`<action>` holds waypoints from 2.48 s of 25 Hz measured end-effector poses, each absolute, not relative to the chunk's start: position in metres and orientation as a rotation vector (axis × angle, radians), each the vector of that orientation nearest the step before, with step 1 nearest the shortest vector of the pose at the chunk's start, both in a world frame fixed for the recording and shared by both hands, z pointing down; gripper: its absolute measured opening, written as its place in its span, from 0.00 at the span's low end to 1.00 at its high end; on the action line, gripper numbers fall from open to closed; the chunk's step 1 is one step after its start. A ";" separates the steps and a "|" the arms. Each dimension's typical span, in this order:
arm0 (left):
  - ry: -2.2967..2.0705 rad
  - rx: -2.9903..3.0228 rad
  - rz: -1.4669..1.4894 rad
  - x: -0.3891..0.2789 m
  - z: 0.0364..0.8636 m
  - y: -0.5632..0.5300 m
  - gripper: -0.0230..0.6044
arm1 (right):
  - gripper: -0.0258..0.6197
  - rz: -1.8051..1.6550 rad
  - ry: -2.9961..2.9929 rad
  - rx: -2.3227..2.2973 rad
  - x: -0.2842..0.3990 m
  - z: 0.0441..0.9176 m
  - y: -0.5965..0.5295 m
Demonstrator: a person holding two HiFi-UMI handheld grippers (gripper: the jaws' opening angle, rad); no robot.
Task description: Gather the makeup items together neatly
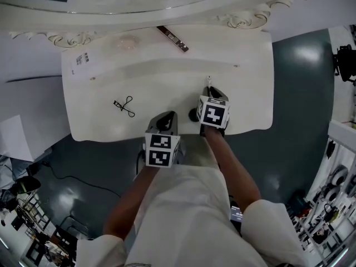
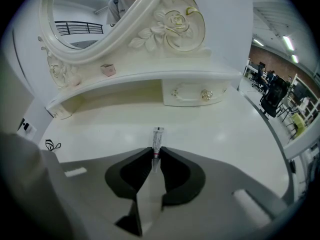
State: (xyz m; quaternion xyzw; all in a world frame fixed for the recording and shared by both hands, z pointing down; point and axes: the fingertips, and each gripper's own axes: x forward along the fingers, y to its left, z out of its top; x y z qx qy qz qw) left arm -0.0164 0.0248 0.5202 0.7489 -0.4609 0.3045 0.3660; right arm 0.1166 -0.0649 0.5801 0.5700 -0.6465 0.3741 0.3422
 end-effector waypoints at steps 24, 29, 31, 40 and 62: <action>-1.176 1.983 0.760 -0.009 0.506 0.041 0.05 | 0.12 0.915 -1.795 1.499 0.123 0.535 -0.034; -1.171 1.992 0.758 -0.004 0.502 0.043 0.05 | 0.12 0.907 -1.804 1.493 0.127 0.529 -0.025; -1.171 1.994 0.758 -0.002 0.502 0.043 0.05 | 0.12 0.908 -1.808 1.492 0.130 0.527 -0.021; -1.161 2.007 0.765 0.008 0.501 0.047 0.05 | 0.12 0.914 -1.814 1.502 0.145 0.524 -0.007; -1.102 2.039 0.806 0.045 0.505 0.065 0.05 | 0.12 0.947 -1.795 1.531 0.193 0.530 0.028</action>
